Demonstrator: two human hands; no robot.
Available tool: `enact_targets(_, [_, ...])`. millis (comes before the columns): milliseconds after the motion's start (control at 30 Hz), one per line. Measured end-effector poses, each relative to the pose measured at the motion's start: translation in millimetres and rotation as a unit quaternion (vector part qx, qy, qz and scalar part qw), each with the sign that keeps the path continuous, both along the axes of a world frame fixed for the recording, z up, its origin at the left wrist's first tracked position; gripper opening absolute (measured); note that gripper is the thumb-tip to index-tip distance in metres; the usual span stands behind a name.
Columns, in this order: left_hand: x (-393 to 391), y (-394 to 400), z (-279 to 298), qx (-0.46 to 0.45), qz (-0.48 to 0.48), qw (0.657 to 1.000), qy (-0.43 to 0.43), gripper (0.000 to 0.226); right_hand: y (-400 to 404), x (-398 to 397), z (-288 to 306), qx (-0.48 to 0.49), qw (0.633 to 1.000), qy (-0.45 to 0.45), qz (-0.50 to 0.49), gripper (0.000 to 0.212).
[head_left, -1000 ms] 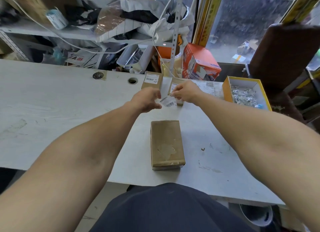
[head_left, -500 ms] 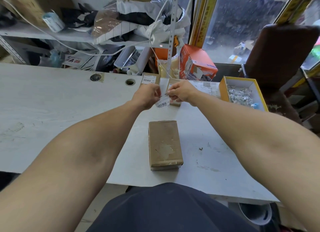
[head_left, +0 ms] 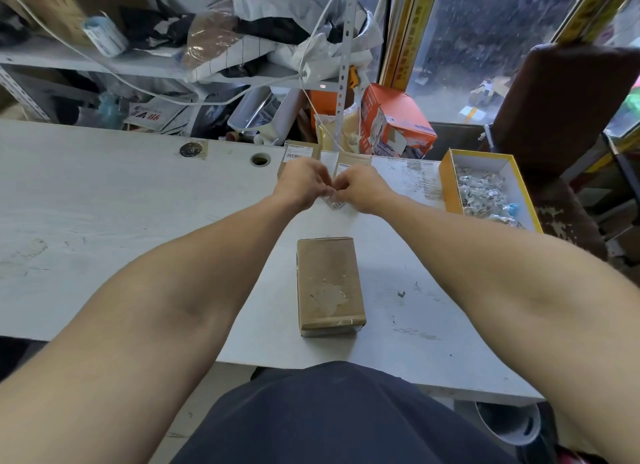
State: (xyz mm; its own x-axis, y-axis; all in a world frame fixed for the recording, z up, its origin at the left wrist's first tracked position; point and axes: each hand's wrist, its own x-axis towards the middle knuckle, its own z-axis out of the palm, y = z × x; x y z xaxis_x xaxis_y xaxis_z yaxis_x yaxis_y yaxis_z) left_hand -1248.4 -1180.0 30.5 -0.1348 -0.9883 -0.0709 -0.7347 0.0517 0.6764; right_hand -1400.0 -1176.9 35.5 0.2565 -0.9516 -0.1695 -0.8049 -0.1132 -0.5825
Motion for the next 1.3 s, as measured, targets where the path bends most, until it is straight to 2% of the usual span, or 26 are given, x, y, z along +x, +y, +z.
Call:
enact_targets(200, [2.0, -0.2, -4.1, 0.025, -0.02, 0.999, -0.026, 0.017, -1.3, -7.6, 0.4, 0.024, 0.998, -0.04, -0.031, 0.02])
enact_targets(300, [-0.6, 0.9, -8.5, 0.024, -0.004, 0.999, -0.039, 0.015, -2.8, -13.3, -4.6, 0.06, 0.99, -0.094, -0.088, 0.042])
enact_targets(333, [-1.4, 1.0, -10.5, 0.025, 0.006, 0.999, -0.036, 0.014, -3.0, -16.8, -7.0, 0.076, 0.986, -0.105, -0.103, 0.044])
enact_targets(467, [-2.4, 3.3, -13.6, 0.03, 0.011, 0.999, 0.002, 0.018, -0.5, -28.0, -10.8, 0.087, 0.994, -0.051, -0.046, 0.014])
enact_targets(633, [-8.2, 4.0, -13.2, 0.03, 0.008, 0.999, -0.016, 0.016, 1.4, -22.5, -13.0, 0.097, 0.99, -0.089, -0.054, 0.008])
enact_targets(733, [-10.4, 4.5, -14.8, 0.05, 0.02, 0.998, 0.031, 0.008, 1.0, -18.6, -12.8, 0.095, 0.985, -0.128, -0.062, 0.008])
enact_targets(800, [-10.9, 7.3, -16.0, 0.076, 0.027, 0.994, 0.075, 0.013, 0.2, -18.6, -13.5, 0.087, 0.984, -0.137, -0.072, 0.009])
enact_targets(900, [-7.9, 12.1, -17.1, 0.127, 0.032, 0.978, 0.163, 0.015, -0.2, -19.8, -15.0, 0.075, 0.981, -0.15, -0.092, 0.021])
enact_targets(1000, [-6.0, 14.5, -19.3, 0.136, 0.026, 0.969, 0.203, 0.013, 0.4, -20.7, -14.8, 0.073, 0.986, -0.122, -0.082, 0.023])
enact_targets(1067, [-6.9, 15.2, -19.5, 0.13, 0.018, 0.973, 0.189, 0.014, 1.2, -21.7, -16.2, 0.082, 0.99, -0.097, -0.068, 0.021])
enact_targets(1200, [-10.7, 11.3, -19.6, 0.098, 0.02, 0.986, 0.136, 0.01, 0.7, -21.3, -20.2, 0.089, 0.988, -0.104, -0.073, 0.017])
enact_targets(1300, [-12.5, 7.2, -21.0, 0.088, 0.062, 0.988, 0.108, 0.009, 1.8, -21.0, -16.5, 0.078, 0.989, -0.107, -0.068, 0.013])
